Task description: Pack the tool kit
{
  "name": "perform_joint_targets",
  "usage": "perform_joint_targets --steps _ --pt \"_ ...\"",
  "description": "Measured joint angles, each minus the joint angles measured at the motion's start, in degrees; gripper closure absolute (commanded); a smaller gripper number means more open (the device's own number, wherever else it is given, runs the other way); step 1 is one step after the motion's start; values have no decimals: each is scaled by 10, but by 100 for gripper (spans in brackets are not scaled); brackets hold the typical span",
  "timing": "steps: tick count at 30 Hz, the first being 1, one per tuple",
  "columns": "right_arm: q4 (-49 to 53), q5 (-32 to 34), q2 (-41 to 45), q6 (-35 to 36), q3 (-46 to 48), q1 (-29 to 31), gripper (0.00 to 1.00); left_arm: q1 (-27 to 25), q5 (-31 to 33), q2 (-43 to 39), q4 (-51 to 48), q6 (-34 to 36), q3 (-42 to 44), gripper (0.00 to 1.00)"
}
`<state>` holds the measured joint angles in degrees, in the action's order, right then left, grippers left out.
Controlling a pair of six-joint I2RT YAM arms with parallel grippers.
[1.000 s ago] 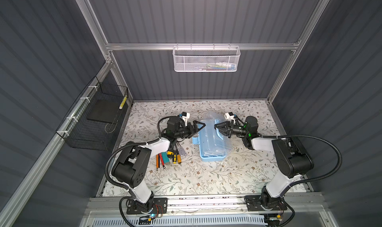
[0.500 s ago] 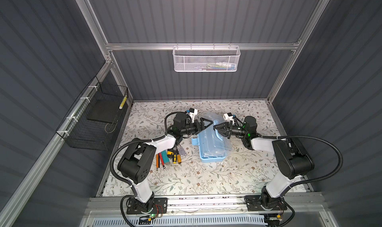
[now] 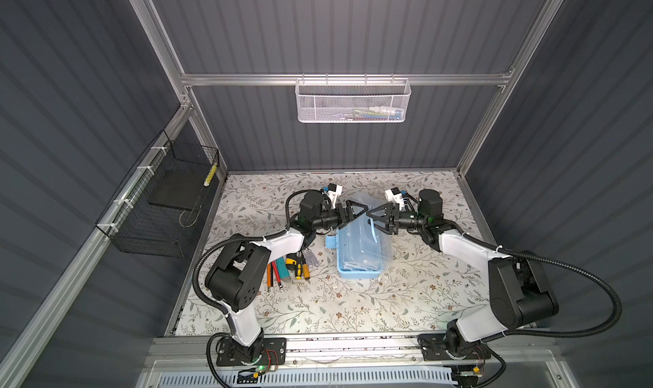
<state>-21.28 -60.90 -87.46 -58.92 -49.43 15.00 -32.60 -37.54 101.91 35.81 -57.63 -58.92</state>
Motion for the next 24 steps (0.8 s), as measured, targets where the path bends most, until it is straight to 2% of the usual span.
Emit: perform_joint_targets --steps 4,9,15,24 --pt "109 41 27 63 -30 0 38 0 0 0 -2 0 -3 4" --pt "228 122 101 122 -49 -7 34 -5 0 0 -6 0 -14 4" --pt "283 179 205 145 -38 -52 34 -22 0 0 -27 1 -48 3" --pt "345 219 258 174 -10 -87 31 -67 3 28 -63 6 -145 2"
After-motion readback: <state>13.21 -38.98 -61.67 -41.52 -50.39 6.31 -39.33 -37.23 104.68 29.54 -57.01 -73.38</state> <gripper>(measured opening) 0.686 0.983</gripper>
